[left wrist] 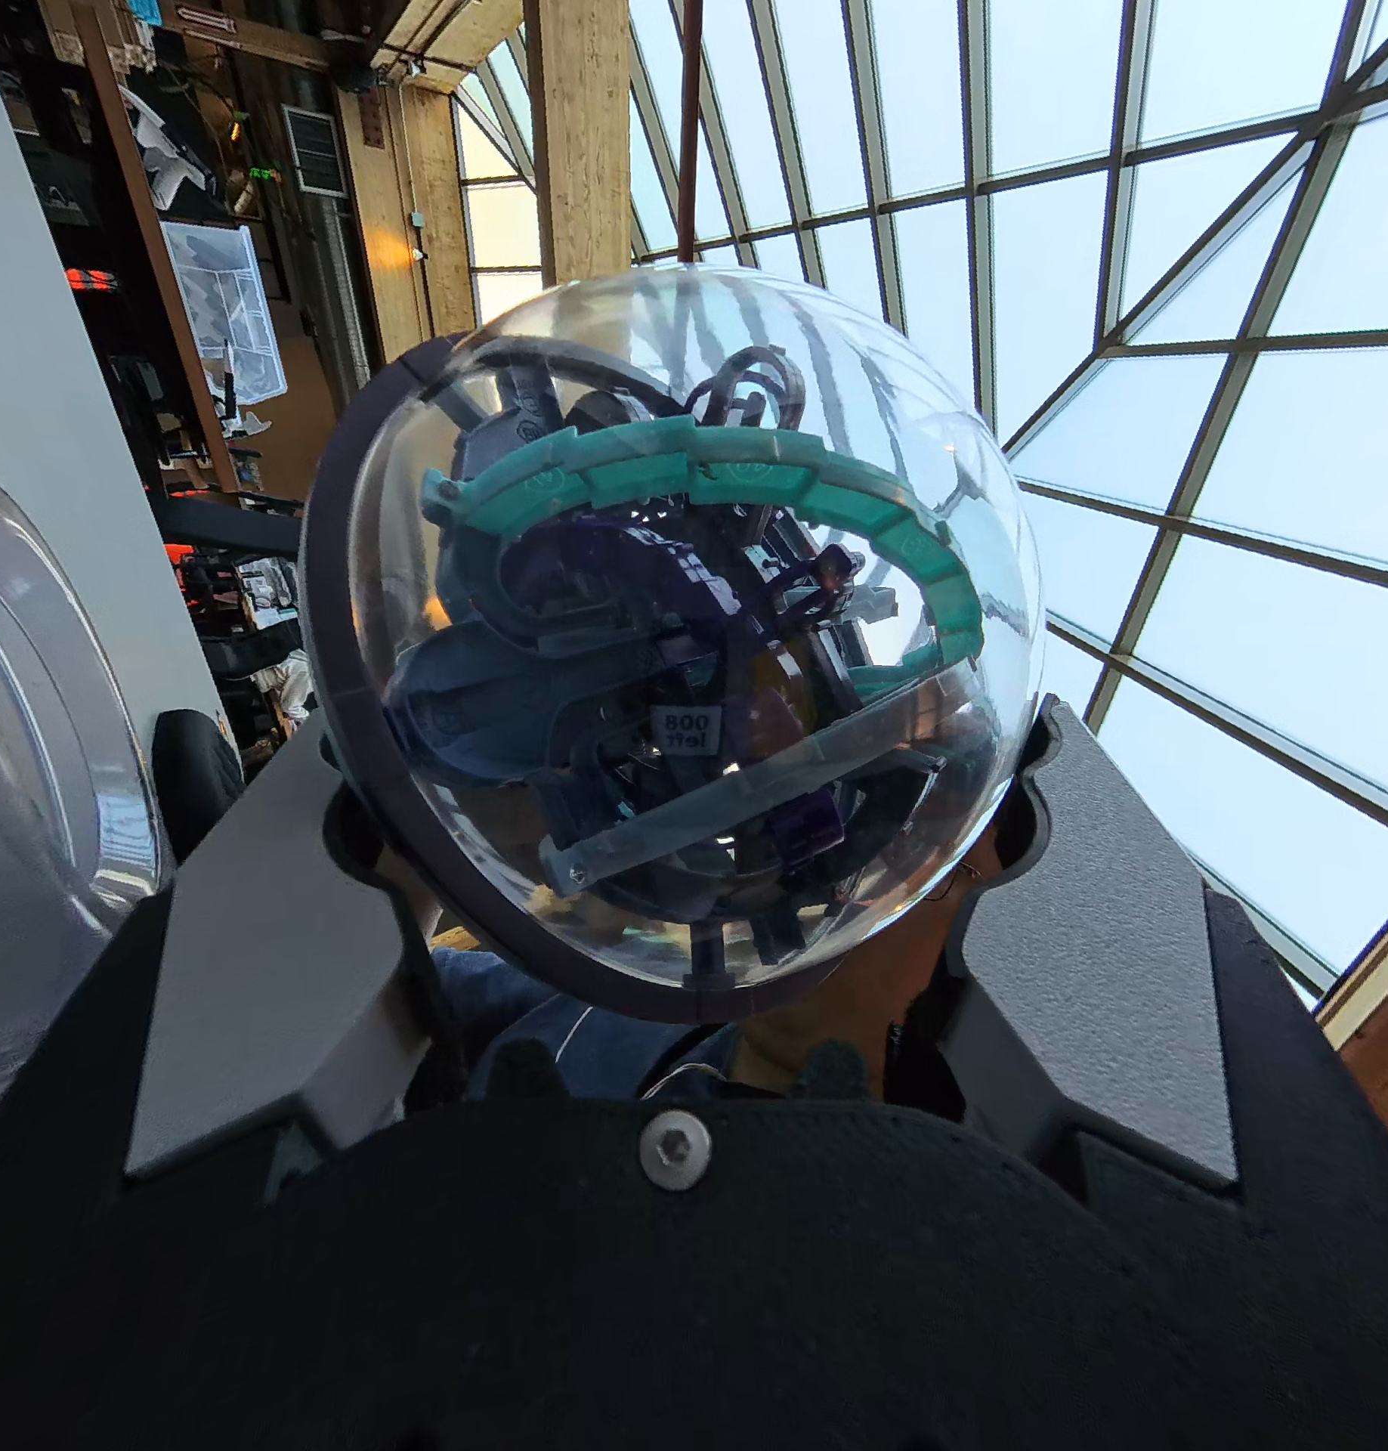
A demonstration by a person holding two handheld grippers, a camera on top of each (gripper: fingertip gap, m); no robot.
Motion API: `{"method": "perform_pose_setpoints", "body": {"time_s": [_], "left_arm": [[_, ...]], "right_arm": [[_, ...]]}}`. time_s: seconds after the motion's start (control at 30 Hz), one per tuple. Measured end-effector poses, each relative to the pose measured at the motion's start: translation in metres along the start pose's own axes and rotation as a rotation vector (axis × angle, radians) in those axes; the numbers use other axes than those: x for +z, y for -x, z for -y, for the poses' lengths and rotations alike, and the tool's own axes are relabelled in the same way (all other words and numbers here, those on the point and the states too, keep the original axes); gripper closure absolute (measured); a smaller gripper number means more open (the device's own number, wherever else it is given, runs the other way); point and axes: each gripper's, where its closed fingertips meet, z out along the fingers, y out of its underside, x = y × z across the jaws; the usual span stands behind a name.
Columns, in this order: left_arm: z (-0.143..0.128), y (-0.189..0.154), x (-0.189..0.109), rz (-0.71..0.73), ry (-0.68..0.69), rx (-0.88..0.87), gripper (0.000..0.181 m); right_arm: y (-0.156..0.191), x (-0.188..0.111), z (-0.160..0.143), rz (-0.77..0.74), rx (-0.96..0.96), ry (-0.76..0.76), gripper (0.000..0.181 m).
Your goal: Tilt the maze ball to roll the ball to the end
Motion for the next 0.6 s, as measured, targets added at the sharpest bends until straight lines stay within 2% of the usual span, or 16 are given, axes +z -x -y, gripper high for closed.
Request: {"method": "perform_pose_setpoints", "body": {"time_s": [0.6], "left_arm": [[0.003,0.014,-0.008,0.073,0.006,0.01,0.022]], "right_arm": [[-0.003,0.004,-0.019,0.022,0.036,0.023,0.024]]}}
